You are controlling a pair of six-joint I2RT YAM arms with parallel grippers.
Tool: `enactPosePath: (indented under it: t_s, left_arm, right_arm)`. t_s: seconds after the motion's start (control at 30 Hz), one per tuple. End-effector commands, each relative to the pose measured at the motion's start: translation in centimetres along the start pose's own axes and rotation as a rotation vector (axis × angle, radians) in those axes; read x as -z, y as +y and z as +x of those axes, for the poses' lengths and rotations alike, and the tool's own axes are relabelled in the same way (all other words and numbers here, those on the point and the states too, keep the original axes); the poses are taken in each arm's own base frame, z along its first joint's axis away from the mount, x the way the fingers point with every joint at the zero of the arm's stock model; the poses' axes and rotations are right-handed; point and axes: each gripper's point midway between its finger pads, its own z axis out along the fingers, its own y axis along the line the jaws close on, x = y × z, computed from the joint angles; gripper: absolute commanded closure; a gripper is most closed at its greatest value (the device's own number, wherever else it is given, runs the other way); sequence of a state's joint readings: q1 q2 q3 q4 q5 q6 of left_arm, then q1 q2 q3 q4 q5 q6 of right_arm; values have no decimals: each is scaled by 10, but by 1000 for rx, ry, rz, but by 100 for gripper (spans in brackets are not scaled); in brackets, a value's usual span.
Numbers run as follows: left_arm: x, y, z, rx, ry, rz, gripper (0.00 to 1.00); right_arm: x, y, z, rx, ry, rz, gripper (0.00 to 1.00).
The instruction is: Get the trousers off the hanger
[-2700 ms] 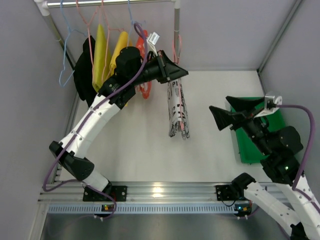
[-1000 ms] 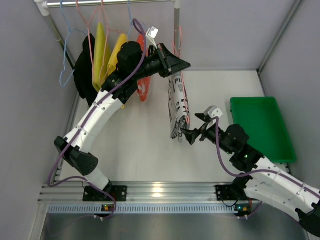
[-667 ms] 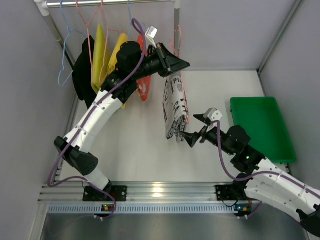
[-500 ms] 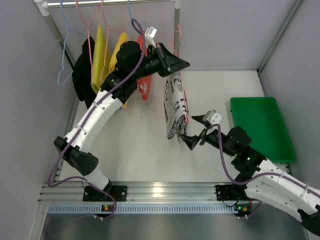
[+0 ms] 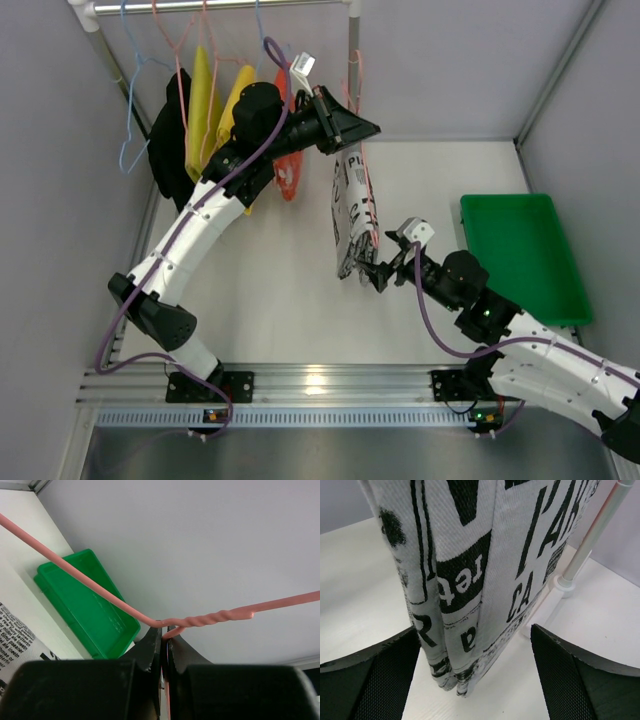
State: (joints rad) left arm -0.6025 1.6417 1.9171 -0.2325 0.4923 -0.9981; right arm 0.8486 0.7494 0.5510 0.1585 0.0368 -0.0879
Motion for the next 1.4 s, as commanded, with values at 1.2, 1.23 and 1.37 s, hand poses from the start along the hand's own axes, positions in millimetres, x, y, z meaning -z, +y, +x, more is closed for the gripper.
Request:
enactPosePath:
  t_s: [1.2,1.23,1.37]
  left_arm:
    - [26,-57,-11,0,-52,183,100]
    - [25,-56,-11,4,-52,182,100]
    - [26,-53,-7,15,-41,180,100]
  right_arm:
    - [-9,-33,-87,-62,-251,178,34]
    - [-9,-35,-94,-63,-271,189,34]
    - [-6,-40,-107,-61,-304,211,36]
